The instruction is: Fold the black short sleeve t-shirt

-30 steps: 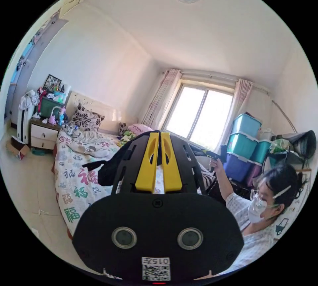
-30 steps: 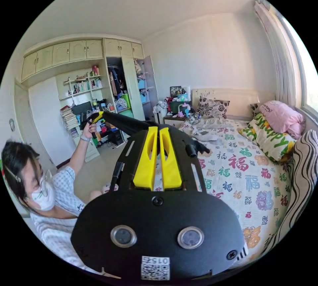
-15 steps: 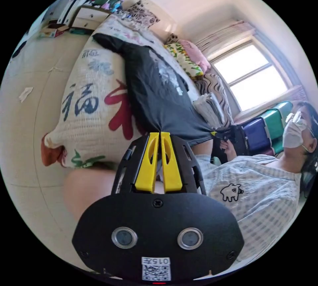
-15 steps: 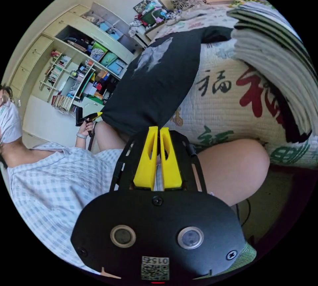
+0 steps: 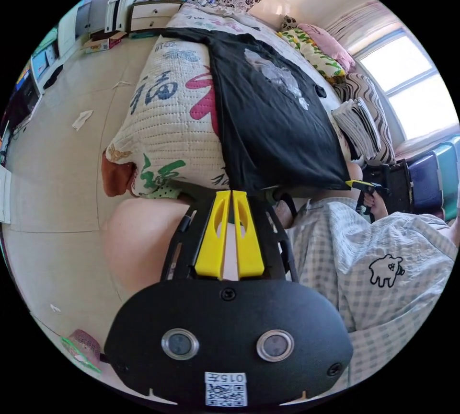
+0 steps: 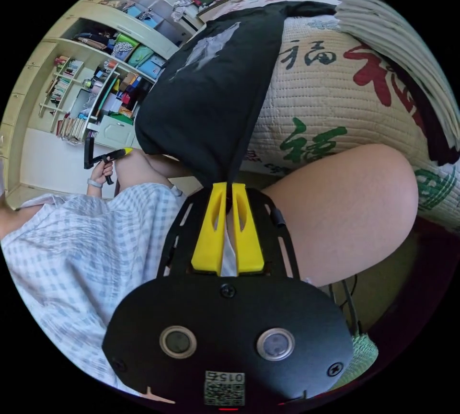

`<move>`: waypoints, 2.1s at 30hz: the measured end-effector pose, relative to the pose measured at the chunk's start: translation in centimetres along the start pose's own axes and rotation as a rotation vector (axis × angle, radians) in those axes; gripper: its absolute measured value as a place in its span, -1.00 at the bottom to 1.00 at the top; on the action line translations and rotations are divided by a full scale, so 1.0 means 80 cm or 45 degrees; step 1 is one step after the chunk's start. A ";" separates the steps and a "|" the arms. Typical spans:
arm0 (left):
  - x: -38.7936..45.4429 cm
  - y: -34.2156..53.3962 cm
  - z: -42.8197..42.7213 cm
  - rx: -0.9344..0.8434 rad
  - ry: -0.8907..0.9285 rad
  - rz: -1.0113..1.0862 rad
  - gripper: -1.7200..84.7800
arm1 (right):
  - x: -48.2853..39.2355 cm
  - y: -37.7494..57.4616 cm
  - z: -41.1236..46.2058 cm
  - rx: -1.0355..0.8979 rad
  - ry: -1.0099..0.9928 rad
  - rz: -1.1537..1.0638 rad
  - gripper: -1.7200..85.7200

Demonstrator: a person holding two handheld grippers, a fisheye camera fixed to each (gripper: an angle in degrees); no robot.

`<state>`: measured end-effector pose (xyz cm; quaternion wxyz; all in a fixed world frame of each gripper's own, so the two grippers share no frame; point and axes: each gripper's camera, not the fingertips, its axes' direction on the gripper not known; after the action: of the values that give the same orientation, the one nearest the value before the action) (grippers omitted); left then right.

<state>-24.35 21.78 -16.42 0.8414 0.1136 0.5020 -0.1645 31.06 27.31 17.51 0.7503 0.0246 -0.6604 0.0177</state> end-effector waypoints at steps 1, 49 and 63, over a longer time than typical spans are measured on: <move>0.001 -0.001 -0.004 0.025 0.004 0.004 -0.94 | -0.001 -0.001 -0.003 0.005 0.006 -0.008 -0.93; 0.108 -0.698 0.255 0.311 -0.501 0.664 -0.95 | 0.014 -0.790 0.122 0.203 0.965 -0.419 -0.98; 0.082 -0.738 0.345 0.347 -0.781 0.484 -0.93 | 0.075 -0.863 0.176 0.250 1.155 -0.187 -0.97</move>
<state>-22.23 -43.46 -10.77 0.9452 0.2608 0.1706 -0.0971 21.95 -42.49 24.31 0.9566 0.1320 -0.2573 0.0360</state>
